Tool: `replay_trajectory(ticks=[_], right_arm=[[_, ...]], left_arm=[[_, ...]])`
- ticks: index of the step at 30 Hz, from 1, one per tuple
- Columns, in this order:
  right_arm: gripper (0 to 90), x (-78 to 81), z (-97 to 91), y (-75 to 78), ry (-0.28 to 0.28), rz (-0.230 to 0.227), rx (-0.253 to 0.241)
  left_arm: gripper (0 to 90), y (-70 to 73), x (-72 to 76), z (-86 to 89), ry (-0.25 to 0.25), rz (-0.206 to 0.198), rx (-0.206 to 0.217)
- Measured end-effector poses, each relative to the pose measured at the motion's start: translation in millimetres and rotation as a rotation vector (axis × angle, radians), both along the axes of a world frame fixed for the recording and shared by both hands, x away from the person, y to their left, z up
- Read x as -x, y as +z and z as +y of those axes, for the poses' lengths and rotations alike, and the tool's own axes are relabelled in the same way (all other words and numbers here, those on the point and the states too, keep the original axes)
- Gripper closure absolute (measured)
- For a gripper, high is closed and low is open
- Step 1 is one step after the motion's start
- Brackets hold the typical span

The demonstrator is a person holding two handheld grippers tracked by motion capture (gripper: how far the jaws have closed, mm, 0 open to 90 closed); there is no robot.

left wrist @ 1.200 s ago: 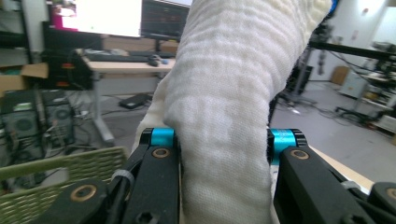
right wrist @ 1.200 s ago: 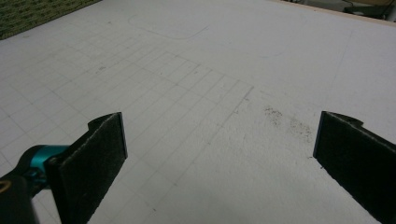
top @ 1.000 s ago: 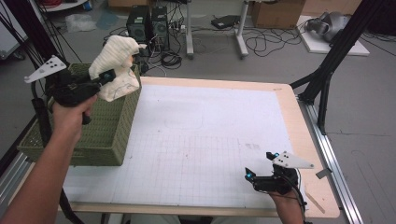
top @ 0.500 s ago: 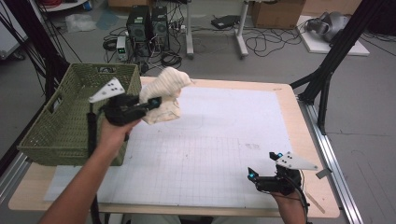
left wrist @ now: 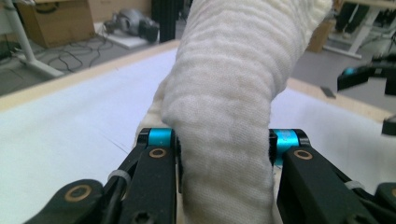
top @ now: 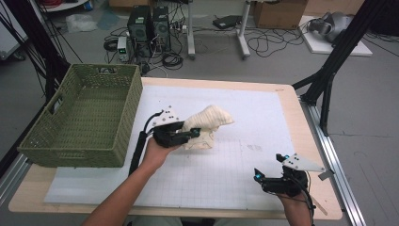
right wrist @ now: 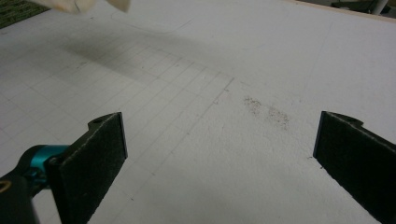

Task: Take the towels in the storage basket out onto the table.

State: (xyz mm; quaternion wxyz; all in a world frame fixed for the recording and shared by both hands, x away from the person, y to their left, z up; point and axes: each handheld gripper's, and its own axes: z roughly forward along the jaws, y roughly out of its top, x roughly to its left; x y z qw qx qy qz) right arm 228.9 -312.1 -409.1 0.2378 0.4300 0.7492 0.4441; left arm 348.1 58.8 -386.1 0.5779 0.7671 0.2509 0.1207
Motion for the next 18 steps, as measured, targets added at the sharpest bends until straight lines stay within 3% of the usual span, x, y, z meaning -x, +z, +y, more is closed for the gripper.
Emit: replay_trajectory(ticks=[4, 6, 10, 16, 18], right_arm=[[1.9, 0.1, -1.0, -0.3, -0.002, -0.002, 0.002], [1.9, 0.4, -1.3, -0.3, -0.004, 0.003, 0.000], [1.9, 0.4, -1.6, -0.4, -0.005, 0.003, -0.001], [1.9, -0.5, -1.6, -1.2, -0.004, 0.004, 0.001], [1.9, -0.6, -2.0, -1.6, -0.003, 0.008, 0.000]], left_arm=[[69.1, -17.4, -0.9, -10.9, -0.004, 0.037, -0.034], [68.5, -23.6, -1.2, -16.7, -0.009, 0.033, -0.071], [67.9, -34.2, -1.3, -24.3, -0.003, 0.044, -0.095], [66.1, -54.0, -4.6, -32.0, -0.003, 0.095, -0.153], [61.2, -58.1, -6.4, -31.9, 0.015, 0.120, -0.149]])
